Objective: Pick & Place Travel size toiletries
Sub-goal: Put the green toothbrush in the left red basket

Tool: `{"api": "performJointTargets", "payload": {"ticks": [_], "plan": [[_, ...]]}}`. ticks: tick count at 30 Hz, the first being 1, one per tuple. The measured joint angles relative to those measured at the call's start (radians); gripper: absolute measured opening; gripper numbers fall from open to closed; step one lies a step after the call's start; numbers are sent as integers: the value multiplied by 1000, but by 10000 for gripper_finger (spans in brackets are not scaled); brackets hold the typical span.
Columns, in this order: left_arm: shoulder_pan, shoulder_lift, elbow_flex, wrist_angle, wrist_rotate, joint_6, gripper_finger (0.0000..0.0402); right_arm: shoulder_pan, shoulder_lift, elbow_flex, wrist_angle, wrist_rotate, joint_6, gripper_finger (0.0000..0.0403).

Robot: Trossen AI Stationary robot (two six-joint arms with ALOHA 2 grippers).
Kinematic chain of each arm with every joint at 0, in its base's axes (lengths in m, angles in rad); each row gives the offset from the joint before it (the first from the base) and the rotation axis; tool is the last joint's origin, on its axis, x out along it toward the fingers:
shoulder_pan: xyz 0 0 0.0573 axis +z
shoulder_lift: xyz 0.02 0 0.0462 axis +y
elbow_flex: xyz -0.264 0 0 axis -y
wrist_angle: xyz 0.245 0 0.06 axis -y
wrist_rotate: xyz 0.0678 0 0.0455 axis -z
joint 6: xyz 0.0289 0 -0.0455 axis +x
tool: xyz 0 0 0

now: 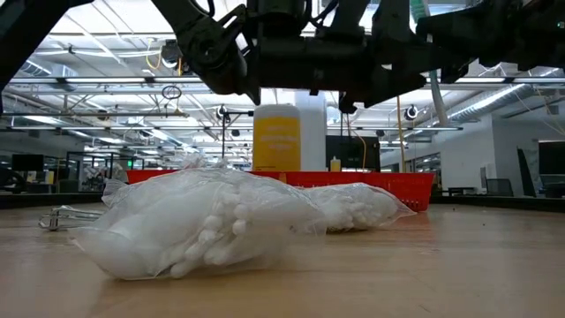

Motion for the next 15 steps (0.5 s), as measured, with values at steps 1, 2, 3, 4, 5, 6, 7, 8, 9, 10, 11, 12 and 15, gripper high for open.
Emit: {"api": "performJointTargets", "payload": {"ticks": [1, 2, 3, 4, 5, 6, 7, 8, 9, 10, 11, 12, 15], "plan": [[0, -1, 0, 4, 0, 8, 262, 0, 5, 0, 3, 0, 0, 13], [0, -1, 0, 12, 0, 14, 262, 0, 7, 0, 0, 0, 0, 13], [0, -1, 0, 19, 0, 18, 262, 0, 10, 0, -1, 0, 0, 13], [0, -1, 0, 26, 0, 20, 262, 0, 14, 0, 6, 0, 0, 13], [0, -1, 0, 27, 0, 20, 262, 0, 20, 0, 13, 0, 0, 13], [0, -1, 0, 28, 0, 18, 262, 0, 26, 0, 17, 0, 0, 13], [0, -1, 0, 28, 0, 16, 262, 0, 31, 0, 22, -1, 0, 13], [1, -1, 0, 27, 0, 12, 262, 0, 37, 0, 35, -6, 0, 13], [1, -1, 0, 26, 0, 12, 262, -1, 44, 0, 50, -22, 0, 13], [1, -1, 0, 26, 0, 11, 262, -1, 51, 0, 63, -30, 0, 13], [1, -1, 0, 26, 0, 11, 262, -1, 59, 0, 74, -40, -1, 13], [1, -1, 0, 27, 0, 10, 262, -1, 67, 0, 85, -49, -1, 13], [1, -1, 0, 26, 0, 10, 262, 0, 89, 0, 115, -50, -2, 13]]}}
